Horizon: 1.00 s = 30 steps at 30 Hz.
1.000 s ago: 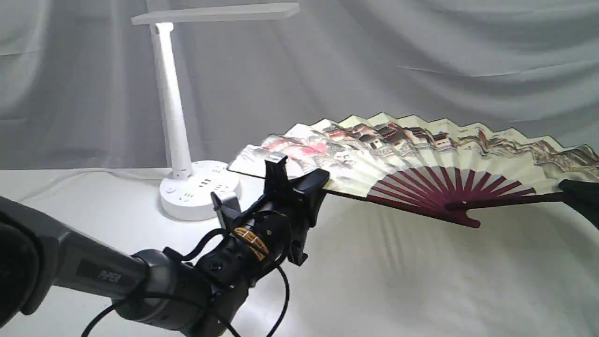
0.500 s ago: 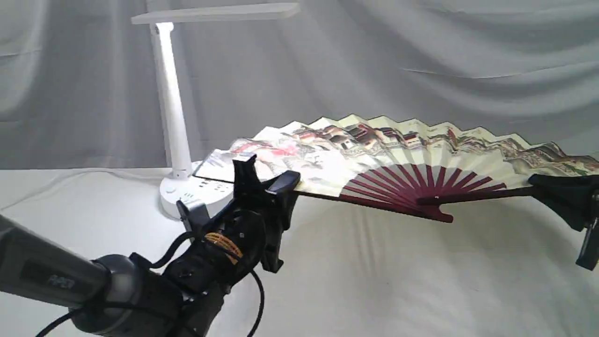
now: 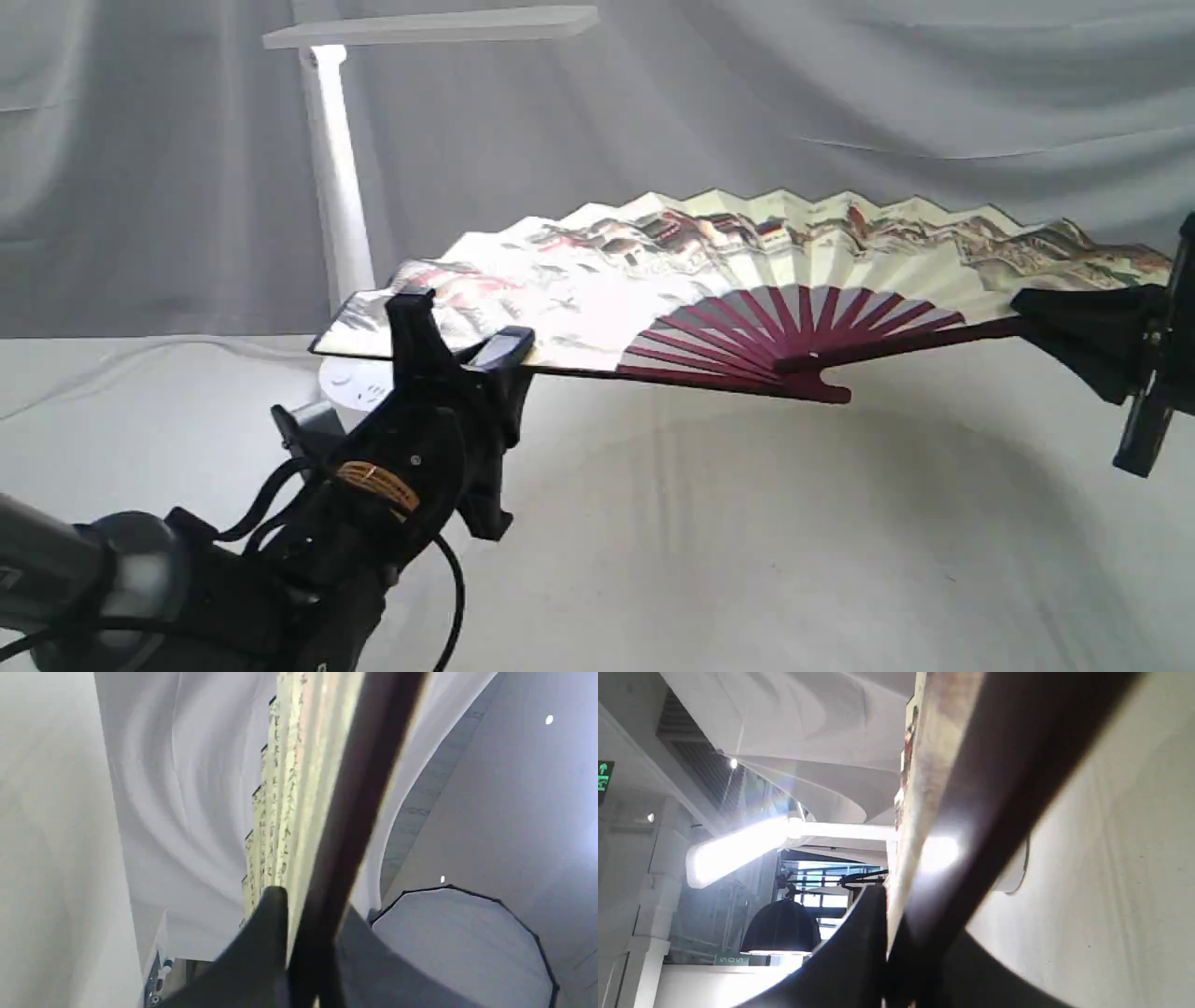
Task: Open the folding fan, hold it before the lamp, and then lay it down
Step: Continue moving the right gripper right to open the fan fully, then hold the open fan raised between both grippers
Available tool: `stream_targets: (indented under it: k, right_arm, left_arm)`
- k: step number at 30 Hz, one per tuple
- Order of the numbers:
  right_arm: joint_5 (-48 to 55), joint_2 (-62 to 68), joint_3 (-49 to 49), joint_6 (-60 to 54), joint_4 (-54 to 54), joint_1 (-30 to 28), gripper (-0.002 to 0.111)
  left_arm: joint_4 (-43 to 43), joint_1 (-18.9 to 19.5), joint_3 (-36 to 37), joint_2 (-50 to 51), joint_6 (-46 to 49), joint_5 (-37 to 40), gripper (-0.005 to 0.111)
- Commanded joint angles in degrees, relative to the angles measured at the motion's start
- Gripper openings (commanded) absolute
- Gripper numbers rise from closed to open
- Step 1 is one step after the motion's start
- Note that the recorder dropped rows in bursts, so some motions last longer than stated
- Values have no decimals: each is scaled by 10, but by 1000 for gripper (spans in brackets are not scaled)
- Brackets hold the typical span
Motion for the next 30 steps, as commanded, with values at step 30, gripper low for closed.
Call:
stream_targets:
  k: [30]
  right_arm:
    - [-69,-54,-75,-2,-15,138,0]
  left_arm:
    - [-105,108,59,-109,-82,-73,0]
